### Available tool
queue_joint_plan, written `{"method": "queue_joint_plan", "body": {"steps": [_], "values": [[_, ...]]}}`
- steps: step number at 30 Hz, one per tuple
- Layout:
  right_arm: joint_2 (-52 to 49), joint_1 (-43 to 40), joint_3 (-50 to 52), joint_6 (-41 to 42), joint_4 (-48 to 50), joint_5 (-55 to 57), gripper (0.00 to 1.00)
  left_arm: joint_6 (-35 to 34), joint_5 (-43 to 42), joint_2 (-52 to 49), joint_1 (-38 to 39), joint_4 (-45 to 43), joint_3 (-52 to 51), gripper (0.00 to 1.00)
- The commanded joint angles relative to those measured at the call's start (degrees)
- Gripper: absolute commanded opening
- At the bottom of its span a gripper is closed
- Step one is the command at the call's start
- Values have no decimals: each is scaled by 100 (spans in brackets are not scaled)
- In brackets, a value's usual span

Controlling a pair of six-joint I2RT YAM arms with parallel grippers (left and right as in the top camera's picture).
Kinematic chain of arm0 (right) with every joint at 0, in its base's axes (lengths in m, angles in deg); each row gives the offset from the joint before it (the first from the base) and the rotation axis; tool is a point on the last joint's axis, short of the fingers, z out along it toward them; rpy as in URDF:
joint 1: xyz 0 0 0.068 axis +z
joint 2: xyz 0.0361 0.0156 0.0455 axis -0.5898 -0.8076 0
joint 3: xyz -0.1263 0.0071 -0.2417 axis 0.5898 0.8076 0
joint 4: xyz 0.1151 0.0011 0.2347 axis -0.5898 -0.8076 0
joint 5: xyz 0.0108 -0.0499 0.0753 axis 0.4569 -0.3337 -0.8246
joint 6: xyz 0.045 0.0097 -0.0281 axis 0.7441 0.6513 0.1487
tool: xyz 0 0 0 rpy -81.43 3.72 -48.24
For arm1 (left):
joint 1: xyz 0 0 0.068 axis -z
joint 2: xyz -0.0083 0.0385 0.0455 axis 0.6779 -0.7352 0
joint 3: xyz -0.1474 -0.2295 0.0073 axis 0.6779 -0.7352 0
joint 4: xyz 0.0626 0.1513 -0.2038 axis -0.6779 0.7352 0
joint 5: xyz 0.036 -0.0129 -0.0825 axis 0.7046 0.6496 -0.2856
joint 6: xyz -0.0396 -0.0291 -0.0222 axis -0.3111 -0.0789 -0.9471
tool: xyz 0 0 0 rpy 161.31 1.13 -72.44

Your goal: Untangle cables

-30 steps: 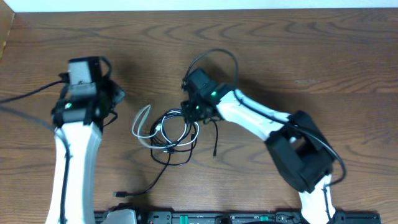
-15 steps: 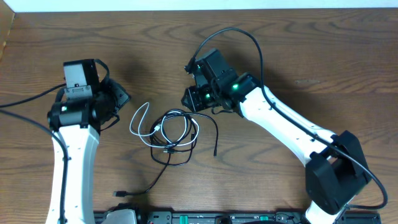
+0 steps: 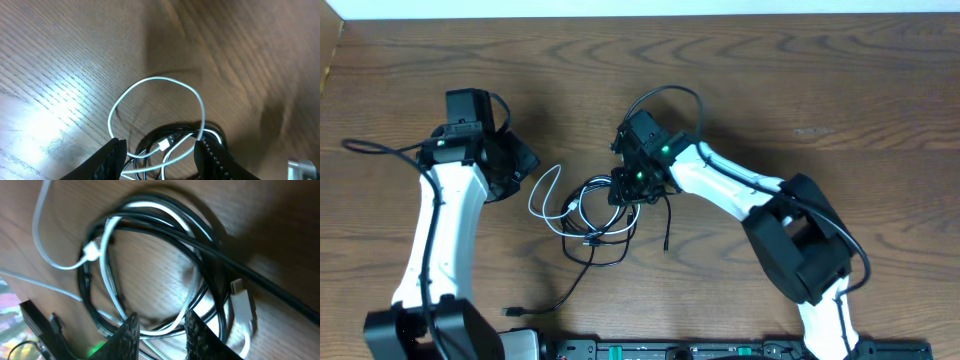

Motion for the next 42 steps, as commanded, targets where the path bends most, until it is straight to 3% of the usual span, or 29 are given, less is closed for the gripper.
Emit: {"method": "queue_joint_plan", "body": {"steps": [1,9,16,20,23,27,32,42], "values": [[-98,2,-4,149,118,-216,29,245,33,-144,-20,-17,50,49],[-378,48,0,603,203,-262,30,247,31,-321,-13,-22,11,49],[-994,-31,0,573,986,-1237,8,461,9,-396,-2,-20,-4,49],[-1071,-258,0,575,691,-1233,9,487,11,-396,-2,-24,-33,49],[-1069,-420,0,562,428,-1235,1,487,9,-398,9,-90,-87,49],[-1051,-509,-2,-120,442,-1384,1,490,0,-398,9,-111,-114,50],[-905,-566,-9,-754,863,-2304,1,901,-820,-398,9,-205,-111,65],[507,-608,-11,-1491,758,-2485,1,1172,-2376,-398,7,-525,-111,72]]}}
